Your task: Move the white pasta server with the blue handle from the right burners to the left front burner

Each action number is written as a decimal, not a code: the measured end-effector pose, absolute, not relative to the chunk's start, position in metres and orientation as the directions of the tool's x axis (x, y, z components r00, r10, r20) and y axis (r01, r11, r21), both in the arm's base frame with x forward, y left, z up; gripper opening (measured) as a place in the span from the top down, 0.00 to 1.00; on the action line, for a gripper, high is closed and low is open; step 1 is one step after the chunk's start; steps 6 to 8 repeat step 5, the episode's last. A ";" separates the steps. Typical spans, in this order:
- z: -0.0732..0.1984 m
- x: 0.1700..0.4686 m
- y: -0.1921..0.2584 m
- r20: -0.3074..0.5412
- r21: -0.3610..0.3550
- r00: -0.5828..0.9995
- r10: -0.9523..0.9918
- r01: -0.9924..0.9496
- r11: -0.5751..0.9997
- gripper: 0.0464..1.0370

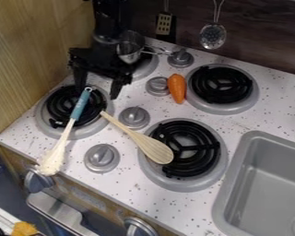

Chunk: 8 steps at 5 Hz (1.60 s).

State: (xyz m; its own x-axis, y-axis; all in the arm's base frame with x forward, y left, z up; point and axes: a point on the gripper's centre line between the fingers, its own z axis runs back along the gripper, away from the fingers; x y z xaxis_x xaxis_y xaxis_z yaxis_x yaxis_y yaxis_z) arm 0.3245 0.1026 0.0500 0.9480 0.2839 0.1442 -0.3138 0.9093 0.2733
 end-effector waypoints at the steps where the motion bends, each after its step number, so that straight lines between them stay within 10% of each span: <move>1: 0.060 0.330 0.087 0.155 0.277 0.949 0.273 -0.307 0.910 0.04; 5: 0.076 0.362 -0.032 0.271 0.121 0.946 0.178 -0.217 0.969 0.04; 8: 0.076 0.362 -0.032 0.271 0.121 0.946 0.178 -0.217 0.969 0.04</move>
